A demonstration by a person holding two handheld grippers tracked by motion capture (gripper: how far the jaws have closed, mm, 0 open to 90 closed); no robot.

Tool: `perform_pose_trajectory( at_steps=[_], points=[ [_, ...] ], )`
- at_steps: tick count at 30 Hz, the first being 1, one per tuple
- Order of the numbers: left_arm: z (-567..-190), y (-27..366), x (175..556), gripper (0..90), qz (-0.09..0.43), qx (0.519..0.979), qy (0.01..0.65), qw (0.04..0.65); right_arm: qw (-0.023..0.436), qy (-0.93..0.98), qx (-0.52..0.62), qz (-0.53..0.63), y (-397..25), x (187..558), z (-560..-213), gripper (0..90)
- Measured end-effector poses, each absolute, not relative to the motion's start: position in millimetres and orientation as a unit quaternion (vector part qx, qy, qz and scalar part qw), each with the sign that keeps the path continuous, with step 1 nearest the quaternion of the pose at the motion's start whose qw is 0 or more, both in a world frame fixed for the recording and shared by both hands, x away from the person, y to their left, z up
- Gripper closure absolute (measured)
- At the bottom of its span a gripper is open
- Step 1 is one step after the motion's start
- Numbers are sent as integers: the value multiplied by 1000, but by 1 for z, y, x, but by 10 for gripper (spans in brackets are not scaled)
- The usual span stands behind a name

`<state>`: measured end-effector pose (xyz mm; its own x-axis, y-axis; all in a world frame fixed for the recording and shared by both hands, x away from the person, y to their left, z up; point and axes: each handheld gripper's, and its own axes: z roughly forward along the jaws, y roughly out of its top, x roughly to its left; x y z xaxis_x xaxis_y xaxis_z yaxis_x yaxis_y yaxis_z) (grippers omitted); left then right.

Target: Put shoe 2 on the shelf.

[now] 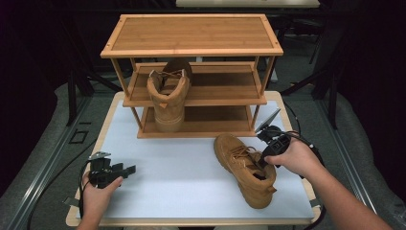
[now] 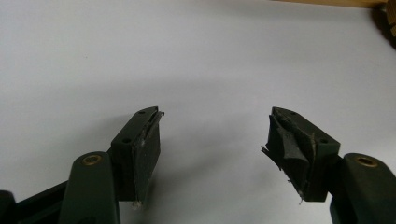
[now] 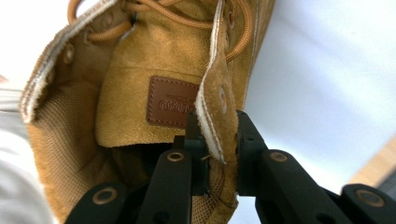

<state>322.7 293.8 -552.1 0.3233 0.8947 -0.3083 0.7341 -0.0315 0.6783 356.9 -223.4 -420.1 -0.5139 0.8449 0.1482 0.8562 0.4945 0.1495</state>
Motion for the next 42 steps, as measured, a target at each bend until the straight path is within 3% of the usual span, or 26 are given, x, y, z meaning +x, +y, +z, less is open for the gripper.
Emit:
perform_pose_trajectory(
  at_steps=[15,42],
  points=[
    [-552,292,323,344,102,712,572,394,127,-787,-565,-215,-255,354,-427,814],
    [-552,290,321,341,102,714,569,395,141,-729,-571,-350,-244,315,-372,814]
  ],
)
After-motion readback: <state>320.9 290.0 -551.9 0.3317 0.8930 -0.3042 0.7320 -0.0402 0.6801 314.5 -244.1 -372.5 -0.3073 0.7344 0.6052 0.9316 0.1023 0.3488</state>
